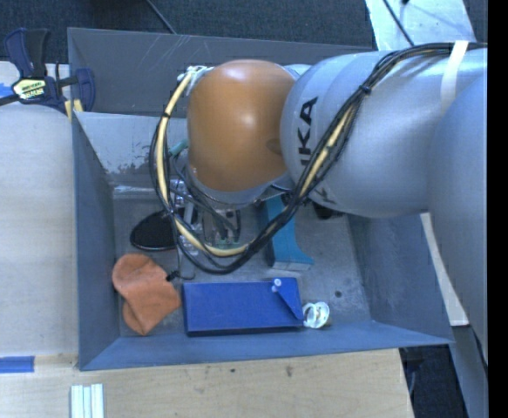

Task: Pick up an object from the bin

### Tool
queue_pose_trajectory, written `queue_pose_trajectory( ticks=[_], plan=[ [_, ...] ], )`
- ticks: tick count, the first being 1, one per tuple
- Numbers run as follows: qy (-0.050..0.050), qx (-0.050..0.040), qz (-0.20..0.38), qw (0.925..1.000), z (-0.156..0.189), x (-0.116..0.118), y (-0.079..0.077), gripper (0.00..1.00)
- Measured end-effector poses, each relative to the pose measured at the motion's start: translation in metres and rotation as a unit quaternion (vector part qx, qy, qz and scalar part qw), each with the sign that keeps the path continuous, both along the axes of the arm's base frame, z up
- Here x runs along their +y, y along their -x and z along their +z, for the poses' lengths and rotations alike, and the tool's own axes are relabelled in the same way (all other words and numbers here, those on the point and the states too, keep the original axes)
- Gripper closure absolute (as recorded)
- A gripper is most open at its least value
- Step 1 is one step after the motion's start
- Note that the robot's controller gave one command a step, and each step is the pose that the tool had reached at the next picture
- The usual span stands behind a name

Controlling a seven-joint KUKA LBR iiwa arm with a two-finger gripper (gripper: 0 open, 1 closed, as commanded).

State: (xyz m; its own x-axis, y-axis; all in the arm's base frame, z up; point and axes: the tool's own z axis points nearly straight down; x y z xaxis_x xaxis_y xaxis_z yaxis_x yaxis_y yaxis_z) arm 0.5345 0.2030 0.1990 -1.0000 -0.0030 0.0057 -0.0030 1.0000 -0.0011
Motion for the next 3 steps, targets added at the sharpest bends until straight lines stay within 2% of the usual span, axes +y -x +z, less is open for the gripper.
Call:
queue_pose_trajectory(
  ticks=[1, 2, 3],
  plan=[
    [-0.001, -0.0041, -0.002, 1.0, 0.005, -0.001, -0.002, 0.0],
    [-0.001, -0.0067, 0.033, 0.9994, -0.071, -0.026, -0.052, 0.0],
    [-0.001, -0.0024, 0.126, 0.9921, -0.13, -0.066, -0.071, 0.0]
  ],
)
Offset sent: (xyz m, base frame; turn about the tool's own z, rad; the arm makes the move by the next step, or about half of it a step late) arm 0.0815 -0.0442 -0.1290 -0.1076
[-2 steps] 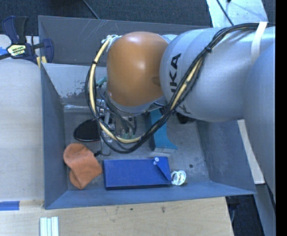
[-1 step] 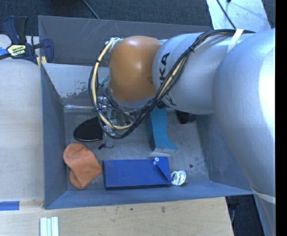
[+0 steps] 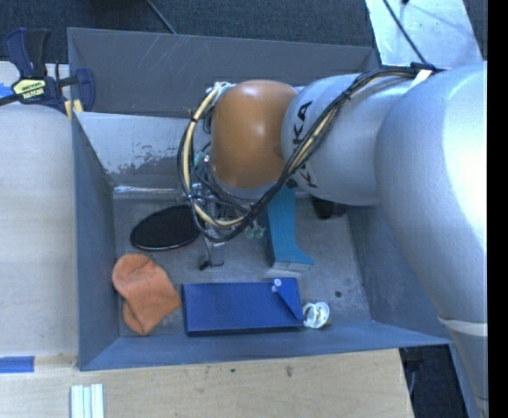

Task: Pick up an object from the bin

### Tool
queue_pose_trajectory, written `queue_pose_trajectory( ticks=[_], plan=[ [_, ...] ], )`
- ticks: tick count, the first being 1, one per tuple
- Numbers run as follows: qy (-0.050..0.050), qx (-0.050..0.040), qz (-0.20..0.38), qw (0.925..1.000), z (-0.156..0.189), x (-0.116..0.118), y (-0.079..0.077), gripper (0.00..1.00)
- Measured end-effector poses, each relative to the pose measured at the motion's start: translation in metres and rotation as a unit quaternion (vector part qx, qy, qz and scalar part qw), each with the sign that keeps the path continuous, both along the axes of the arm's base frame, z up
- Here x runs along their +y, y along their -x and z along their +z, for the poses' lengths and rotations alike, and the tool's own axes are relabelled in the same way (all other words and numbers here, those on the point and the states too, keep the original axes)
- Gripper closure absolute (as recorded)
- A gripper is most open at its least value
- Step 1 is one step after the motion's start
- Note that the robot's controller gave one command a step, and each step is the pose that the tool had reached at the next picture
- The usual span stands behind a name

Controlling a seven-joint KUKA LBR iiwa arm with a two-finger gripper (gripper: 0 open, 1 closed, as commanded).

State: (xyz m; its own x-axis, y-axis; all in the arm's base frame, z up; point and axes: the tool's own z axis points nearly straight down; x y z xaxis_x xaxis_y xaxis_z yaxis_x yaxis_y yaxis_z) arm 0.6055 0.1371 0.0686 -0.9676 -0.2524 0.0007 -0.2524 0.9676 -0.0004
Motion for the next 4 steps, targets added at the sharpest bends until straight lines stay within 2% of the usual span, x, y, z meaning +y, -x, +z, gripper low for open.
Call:
queue_pose_trajectory(
  ticks=[1, 2, 3, 4],
  plan=[
    [-0.001, -0.0029, -0.081, 0.9967, 0.002, 0.023, -0.021, 0.0],
    [0.0, -0.001, 0.047, 0.9989, 0.002, 0.034, -0.008, 0.0],
    [-0.002, -0.0044, -0.081, 0.9967, 0.002, 0.023, -0.022, 1.0],
    [-0.002, -0.0043, -0.082, 0.9966, 0.002, 0.023, -0.022, 1.0]
  ],
)
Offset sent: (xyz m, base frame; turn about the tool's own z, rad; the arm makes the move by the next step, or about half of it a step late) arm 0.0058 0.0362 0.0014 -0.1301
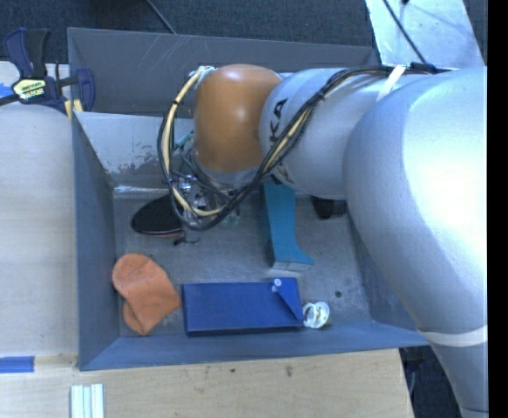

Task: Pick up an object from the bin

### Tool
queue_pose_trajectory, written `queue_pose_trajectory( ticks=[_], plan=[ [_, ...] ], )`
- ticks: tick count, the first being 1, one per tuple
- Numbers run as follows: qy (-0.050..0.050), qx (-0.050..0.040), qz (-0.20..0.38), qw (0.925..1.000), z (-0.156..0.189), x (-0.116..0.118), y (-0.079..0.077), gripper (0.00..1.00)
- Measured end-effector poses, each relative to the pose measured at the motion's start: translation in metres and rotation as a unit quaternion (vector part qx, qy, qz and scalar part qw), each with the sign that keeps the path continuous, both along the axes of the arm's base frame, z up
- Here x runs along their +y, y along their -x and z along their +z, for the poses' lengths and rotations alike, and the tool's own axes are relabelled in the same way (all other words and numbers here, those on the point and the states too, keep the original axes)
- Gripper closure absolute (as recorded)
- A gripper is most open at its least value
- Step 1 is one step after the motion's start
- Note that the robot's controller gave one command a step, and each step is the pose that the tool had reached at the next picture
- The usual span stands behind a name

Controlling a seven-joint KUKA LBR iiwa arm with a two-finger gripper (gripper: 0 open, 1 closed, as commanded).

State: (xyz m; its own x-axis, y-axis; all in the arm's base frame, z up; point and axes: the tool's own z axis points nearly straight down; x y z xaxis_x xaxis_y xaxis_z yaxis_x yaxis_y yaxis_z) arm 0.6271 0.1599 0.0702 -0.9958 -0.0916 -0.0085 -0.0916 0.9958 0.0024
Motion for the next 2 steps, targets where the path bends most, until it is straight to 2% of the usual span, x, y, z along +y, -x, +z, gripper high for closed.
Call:
queue_pose_trajectory(
  ticks=[1, 2],
  plan=[
    [0.001, 0.0024, 0.0, 1.0, 0.003, 0.0, 0.001, 1.0],
    [0.002, 0.0067, 0.0, 1.0, 0.023, -0.001, 0.003, 1.0]
  ],
)
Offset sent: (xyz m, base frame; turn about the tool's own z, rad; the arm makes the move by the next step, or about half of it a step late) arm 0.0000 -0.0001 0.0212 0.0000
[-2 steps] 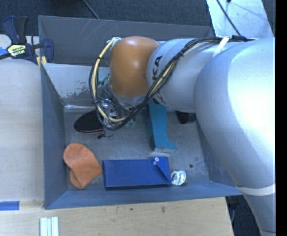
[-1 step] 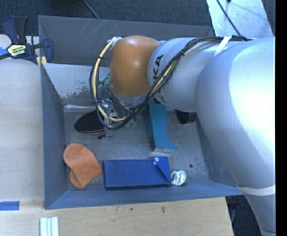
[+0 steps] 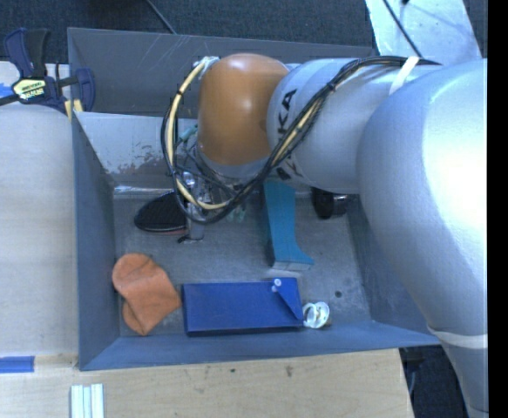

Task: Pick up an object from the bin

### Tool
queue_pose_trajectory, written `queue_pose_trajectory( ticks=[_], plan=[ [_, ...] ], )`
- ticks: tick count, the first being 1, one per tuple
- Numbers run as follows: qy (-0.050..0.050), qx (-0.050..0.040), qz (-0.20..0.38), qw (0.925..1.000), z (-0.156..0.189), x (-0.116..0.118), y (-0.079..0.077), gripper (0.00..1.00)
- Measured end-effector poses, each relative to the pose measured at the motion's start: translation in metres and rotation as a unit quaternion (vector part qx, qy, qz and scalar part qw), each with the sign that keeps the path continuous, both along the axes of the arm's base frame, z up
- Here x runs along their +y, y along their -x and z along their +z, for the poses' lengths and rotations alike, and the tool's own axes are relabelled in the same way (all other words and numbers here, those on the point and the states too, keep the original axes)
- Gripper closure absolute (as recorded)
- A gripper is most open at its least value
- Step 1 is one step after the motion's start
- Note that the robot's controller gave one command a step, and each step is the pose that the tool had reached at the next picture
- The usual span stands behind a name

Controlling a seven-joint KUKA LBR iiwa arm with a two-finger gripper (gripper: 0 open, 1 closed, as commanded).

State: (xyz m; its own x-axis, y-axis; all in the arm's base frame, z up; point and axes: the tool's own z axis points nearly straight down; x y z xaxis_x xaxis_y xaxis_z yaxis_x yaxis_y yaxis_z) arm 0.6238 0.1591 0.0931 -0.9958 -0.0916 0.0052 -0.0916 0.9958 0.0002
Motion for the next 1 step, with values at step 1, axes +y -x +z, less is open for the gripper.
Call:
queue_pose_trajectory(
  ticks=[1],
  plan=[
    [-0.001, -0.0041, 0.0, 1.0, 0.0214, 0.0005, -0.0024, 1.0]
  ],
)
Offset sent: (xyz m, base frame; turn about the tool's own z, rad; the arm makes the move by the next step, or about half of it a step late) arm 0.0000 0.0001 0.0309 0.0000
